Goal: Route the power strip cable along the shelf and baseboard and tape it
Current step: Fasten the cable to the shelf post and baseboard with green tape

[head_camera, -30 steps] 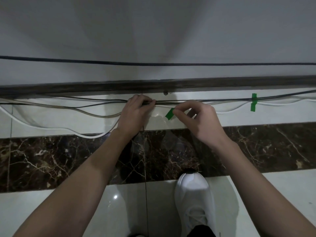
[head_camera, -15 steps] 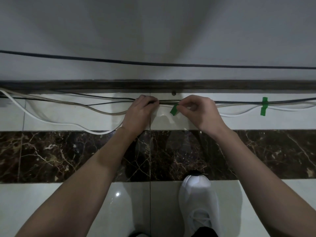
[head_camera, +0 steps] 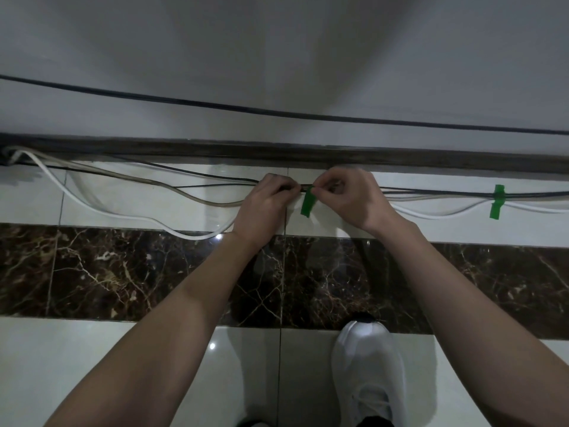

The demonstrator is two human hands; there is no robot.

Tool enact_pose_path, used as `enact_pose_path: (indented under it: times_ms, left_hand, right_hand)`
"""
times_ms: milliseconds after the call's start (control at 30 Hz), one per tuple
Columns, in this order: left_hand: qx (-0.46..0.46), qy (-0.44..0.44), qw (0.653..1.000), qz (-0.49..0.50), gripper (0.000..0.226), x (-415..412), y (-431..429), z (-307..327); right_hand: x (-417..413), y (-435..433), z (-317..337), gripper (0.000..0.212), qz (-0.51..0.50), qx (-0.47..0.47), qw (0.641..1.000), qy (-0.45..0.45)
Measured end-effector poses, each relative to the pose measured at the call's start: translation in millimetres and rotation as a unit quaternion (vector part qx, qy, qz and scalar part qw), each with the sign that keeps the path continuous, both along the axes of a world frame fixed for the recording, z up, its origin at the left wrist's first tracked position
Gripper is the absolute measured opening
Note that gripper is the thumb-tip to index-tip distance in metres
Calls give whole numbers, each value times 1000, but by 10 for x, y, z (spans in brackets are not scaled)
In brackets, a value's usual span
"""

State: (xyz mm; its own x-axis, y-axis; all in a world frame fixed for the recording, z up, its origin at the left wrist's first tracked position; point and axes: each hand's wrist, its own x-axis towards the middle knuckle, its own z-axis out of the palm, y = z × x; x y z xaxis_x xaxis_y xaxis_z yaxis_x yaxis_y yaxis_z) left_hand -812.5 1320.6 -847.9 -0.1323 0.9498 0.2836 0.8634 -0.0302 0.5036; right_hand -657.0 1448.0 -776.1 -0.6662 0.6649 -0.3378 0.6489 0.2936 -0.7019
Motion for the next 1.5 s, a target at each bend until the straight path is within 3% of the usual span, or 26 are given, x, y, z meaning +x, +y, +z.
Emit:
enact_pose_path:
  times_ms: [400, 767, 1500]
  left_hand:
    - [6, -9, 1000, -1, 16, -1, -14, 7]
    - [-9, 47, 998, -35, 17, -23, -46, -19]
    - [-10, 18, 1000, -11, 15, -5, -30, -1]
  right_hand:
    - [-86, -42, -124, 14, -2, 71, 997, -27]
    - [-171, -136, -211, 15, -26, 114, 991, -64]
    - [-349, -295, -342, 20, -194, 131, 968, -93]
